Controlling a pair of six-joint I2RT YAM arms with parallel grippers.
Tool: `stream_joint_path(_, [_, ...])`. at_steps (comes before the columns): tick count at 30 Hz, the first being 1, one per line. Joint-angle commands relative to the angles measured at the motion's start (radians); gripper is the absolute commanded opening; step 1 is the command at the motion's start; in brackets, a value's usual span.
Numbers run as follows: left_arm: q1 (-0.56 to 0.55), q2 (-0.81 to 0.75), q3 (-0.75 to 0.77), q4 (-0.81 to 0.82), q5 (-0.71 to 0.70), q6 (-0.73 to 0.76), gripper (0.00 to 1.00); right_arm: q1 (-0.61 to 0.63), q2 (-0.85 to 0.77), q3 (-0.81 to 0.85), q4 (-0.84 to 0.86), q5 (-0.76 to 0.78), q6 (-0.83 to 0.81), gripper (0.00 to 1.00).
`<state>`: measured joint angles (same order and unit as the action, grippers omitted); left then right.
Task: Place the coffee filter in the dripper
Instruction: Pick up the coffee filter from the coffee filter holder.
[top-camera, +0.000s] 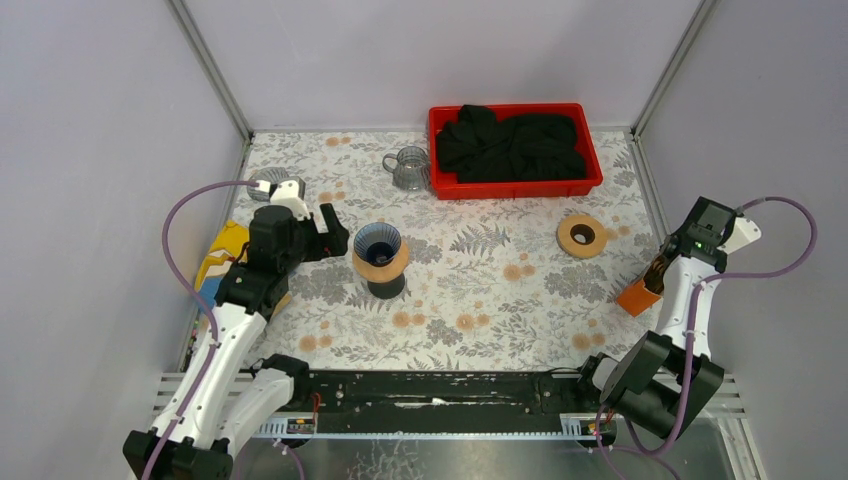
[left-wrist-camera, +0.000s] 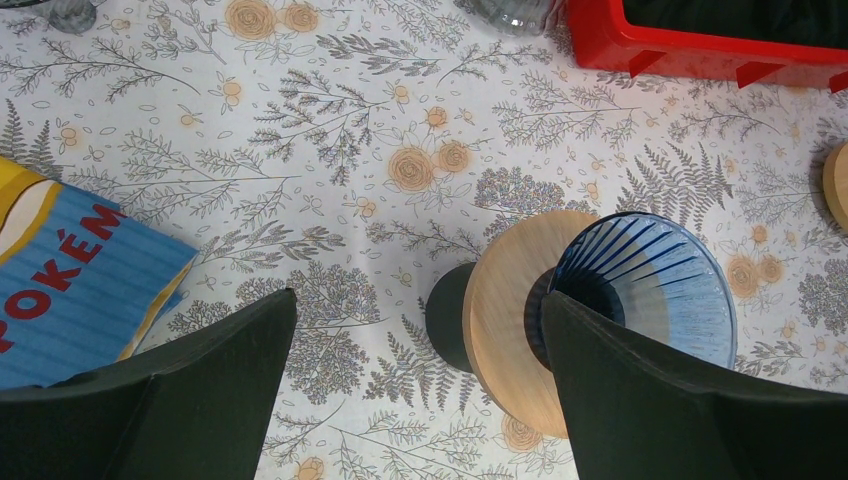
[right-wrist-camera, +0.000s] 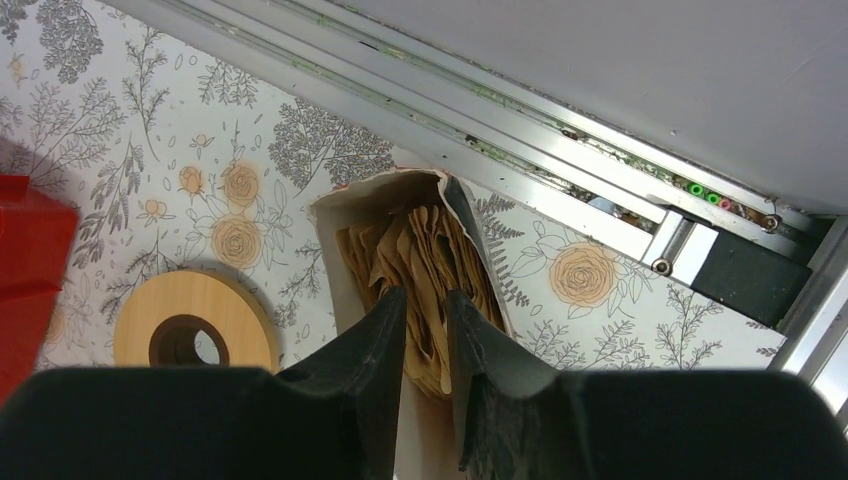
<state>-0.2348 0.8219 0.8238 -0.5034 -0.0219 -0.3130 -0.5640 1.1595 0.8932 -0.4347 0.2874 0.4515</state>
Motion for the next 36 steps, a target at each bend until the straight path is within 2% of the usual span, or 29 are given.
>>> stream_joint_path(1, [0.001, -0.001, -0.005, 0.066, 0.010, 0.020, 1.00, -0.004, -0.009, -0.006, 0.021, 0.036, 0.015, 0.29])
stream_joint_path(27, [0.002, -0.004, -0.007, 0.065, 0.011, 0.022, 1.00, -0.005, 0.027, -0.016, 0.040, 0.005, 0.012, 0.26])
stream_joint_path(31, [0.001, -0.002, -0.006, 0.065, 0.013, 0.022, 1.00, -0.004, 0.033, -0.015, 0.042, 0.001, 0.010, 0.20])
stream_joint_path(36, [0.001, -0.006, -0.007, 0.065, 0.013, 0.022, 1.00, -0.005, 0.032, -0.010, 0.038, -0.004, 0.005, 0.03])
